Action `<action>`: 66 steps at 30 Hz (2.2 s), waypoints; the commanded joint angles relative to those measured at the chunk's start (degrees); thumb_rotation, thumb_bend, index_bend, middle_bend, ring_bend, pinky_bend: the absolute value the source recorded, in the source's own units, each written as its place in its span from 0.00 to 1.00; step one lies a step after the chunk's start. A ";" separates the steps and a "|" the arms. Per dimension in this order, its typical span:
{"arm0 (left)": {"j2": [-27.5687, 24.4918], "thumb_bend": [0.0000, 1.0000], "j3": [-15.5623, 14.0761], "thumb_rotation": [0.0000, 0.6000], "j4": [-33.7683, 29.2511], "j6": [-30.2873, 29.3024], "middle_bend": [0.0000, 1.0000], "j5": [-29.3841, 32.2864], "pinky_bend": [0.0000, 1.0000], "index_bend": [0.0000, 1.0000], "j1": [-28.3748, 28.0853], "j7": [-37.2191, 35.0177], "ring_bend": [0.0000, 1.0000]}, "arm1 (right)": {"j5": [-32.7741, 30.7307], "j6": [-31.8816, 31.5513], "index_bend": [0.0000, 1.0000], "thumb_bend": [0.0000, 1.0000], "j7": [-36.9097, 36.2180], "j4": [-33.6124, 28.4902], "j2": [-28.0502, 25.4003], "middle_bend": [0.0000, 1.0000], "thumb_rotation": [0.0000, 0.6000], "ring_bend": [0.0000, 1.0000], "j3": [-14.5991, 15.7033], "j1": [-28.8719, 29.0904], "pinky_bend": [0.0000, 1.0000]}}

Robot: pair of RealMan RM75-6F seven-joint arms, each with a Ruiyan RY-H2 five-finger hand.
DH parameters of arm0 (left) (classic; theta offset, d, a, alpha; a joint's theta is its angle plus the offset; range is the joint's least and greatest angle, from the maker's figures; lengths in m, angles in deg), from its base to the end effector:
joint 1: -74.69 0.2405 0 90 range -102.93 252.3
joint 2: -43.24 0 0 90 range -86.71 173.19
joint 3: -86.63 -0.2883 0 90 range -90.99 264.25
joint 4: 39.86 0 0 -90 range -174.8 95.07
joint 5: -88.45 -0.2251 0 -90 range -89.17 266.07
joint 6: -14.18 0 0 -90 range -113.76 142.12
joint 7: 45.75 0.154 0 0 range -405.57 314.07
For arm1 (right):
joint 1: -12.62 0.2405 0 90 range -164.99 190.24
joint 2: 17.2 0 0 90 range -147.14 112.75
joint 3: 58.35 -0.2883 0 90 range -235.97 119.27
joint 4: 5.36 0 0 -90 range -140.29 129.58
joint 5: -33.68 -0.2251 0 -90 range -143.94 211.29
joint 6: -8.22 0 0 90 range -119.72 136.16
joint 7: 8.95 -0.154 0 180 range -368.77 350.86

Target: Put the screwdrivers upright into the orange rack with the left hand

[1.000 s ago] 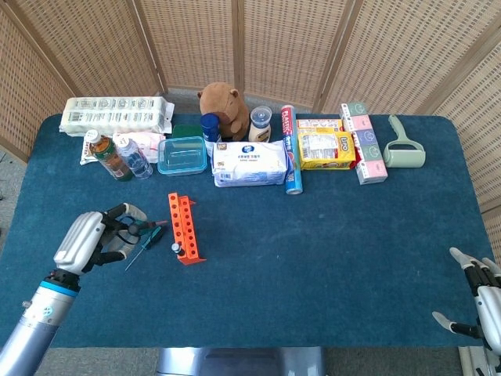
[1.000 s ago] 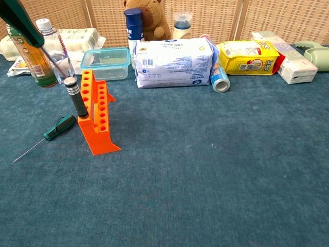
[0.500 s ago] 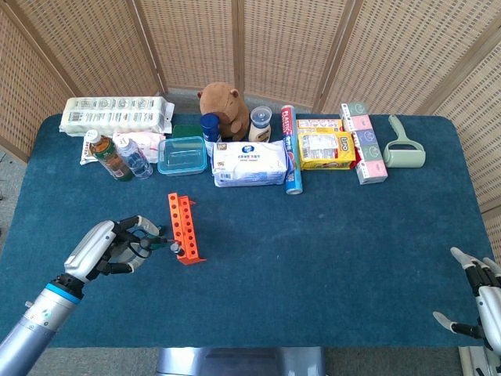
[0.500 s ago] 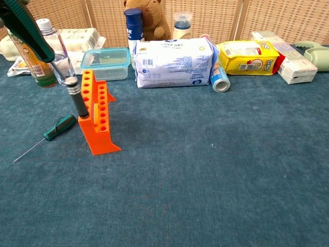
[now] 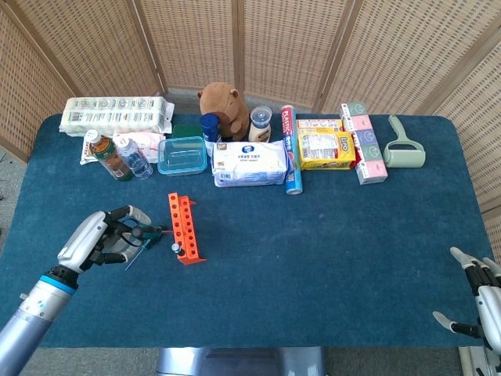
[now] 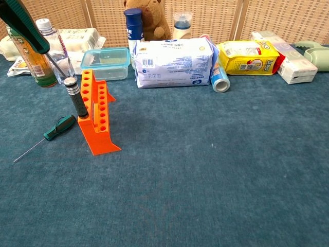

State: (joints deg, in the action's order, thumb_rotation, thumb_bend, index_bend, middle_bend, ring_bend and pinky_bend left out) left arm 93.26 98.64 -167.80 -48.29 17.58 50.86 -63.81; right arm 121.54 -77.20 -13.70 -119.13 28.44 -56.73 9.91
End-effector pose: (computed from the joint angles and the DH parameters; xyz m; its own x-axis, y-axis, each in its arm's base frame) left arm -0.1606 0.2683 0.1562 -0.2481 0.3547 0.9015 0.9467 -0.1086 0.3033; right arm -0.3046 -0.1329 0.2188 0.2623 -0.1137 0.9583 -0.9563 0.1026 0.2739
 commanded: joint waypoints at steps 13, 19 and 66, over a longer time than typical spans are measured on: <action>0.25 0.44 0.48 1.00 0.33 2.05 0.90 2.07 1.00 0.59 -1.31 -1.19 1.00 | -0.18 -0.08 0.07 0.00 -0.34 0.00 -0.18 0.16 1.00 0.16 -0.07 -0.04 0.04; 0.01 0.44 0.22 1.00 0.25 2.00 0.90 1.82 1.00 0.59 -1.16 -1.19 1.00 | 0.00 -0.13 0.07 0.00 -0.52 0.03 -0.26 0.16 1.00 0.15 -0.03 -0.06 0.04; 9.01 0.44 2.47 1.00 6.35 5.26 0.90 21.19 1.00 0.59 -10.15 9.90 1.00 | 0.12 -0.61 0.07 0.00 -1.05 0.21 -0.44 0.16 1.00 0.15 -0.12 -0.26 0.04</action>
State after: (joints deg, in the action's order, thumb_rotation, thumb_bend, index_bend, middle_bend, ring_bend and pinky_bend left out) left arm 101.58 100.99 -161.99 -43.54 37.87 41.46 -54.72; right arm 121.66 -77.82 -14.76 -118.92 28.00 -56.85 9.64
